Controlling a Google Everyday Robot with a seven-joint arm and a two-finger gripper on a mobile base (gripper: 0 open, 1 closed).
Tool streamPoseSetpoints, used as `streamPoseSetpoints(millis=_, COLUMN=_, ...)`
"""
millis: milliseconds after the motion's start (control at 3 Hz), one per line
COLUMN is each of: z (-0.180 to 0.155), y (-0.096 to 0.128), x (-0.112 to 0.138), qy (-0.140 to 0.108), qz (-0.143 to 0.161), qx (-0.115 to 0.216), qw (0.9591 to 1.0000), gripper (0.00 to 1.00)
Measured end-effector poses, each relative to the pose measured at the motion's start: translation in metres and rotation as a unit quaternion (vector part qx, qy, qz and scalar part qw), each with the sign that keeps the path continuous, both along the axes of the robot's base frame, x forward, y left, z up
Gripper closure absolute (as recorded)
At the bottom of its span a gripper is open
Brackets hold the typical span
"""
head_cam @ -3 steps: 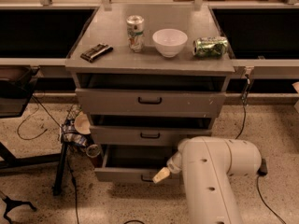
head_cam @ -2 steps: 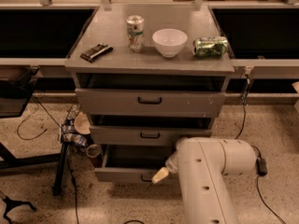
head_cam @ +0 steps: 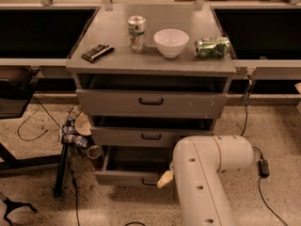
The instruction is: Open bottom drawer
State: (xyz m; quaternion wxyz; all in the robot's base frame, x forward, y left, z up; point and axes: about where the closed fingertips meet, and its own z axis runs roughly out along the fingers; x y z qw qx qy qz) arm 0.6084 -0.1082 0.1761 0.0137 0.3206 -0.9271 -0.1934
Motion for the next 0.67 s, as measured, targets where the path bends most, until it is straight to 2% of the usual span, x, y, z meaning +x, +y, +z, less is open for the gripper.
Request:
streamPoseSetpoints(millis=333, z=-0.005, y=-0.020, x=-0.022, qy=0.041, qz=0.005, qx=-0.033, qw=0.9986, gripper=0.00)
streamPoseSetpoints(millis=667, z=-0.014, y=-0.030, x=-0.040, qy=0.078, qz=0.019, qx=-0.055, qw=0.9953, gripper=0.00)
